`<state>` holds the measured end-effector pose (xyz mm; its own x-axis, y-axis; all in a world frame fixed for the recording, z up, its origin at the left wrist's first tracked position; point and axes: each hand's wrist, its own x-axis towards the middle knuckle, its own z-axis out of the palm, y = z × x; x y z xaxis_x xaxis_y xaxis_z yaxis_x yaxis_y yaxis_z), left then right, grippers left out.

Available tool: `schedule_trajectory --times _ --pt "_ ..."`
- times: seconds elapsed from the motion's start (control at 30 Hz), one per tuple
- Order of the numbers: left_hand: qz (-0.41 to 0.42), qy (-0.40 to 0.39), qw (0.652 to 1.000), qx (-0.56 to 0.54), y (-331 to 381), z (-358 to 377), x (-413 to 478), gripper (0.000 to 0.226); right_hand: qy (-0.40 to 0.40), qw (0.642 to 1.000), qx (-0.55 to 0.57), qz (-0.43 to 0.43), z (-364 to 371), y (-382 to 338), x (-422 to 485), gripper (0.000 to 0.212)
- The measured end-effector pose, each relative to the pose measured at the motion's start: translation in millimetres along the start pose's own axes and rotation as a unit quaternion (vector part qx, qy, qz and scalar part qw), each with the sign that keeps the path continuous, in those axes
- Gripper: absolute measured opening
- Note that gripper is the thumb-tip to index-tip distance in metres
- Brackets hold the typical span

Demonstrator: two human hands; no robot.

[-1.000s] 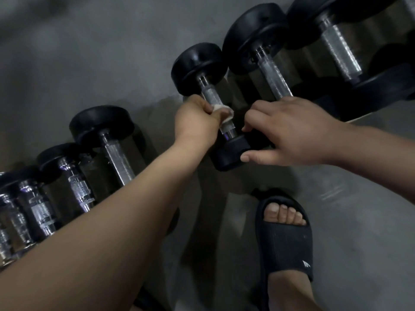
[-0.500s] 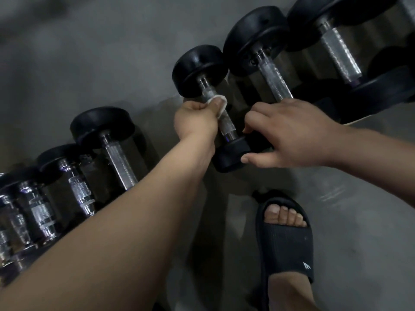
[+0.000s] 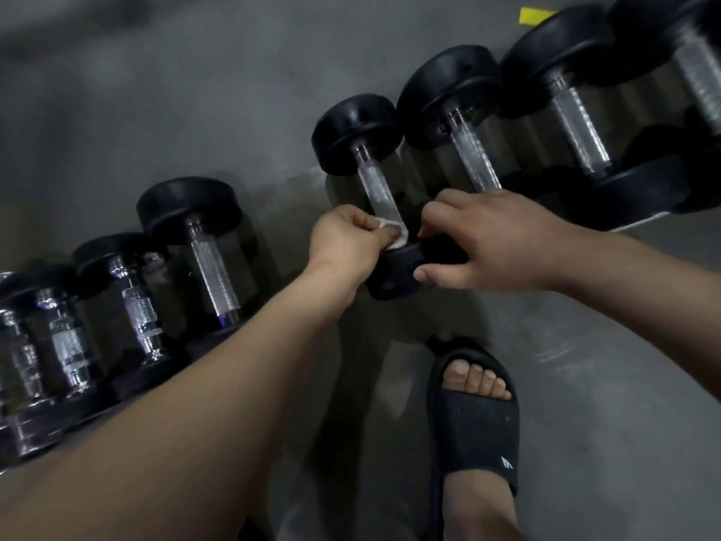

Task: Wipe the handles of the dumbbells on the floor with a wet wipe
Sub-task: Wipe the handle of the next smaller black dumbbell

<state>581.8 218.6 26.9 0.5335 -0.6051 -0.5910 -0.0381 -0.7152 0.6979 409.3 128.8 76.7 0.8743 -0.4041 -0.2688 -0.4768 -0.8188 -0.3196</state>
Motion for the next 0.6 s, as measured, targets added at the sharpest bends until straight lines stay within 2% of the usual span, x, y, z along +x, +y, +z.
schedule_trajectory --times 0.1,0.23,0.3,0.43,0.6 --pt "0.056 -0.010 0.997 0.051 3.0 -17.9 -3.8 0.028 -0.009 0.995 0.095 0.035 -7.2 -2.5 3.5 0.051" --pt "0.100 -0.040 0.993 0.039 5.2 -39.3 -20.0 0.048 0.066 0.977 0.181 0.091 -12.8 -8.4 10.4 0.019" --pt "0.111 -0.048 0.992 0.037 4.2 -46.0 -28.0 0.040 0.081 0.963 0.229 0.116 -13.2 -16.2 13.3 0.019" --pt "0.137 -0.100 0.985 -0.029 4.0 -53.2 -43.9 0.026 0.052 0.950 0.289 0.109 -12.1 -34.0 18.4 0.038" --pt "0.145 -0.125 0.980 -0.062 2.8 -63.6 -39.0 0.043 0.052 0.936 0.322 0.134 -12.6 -35.0 24.0 0.014"
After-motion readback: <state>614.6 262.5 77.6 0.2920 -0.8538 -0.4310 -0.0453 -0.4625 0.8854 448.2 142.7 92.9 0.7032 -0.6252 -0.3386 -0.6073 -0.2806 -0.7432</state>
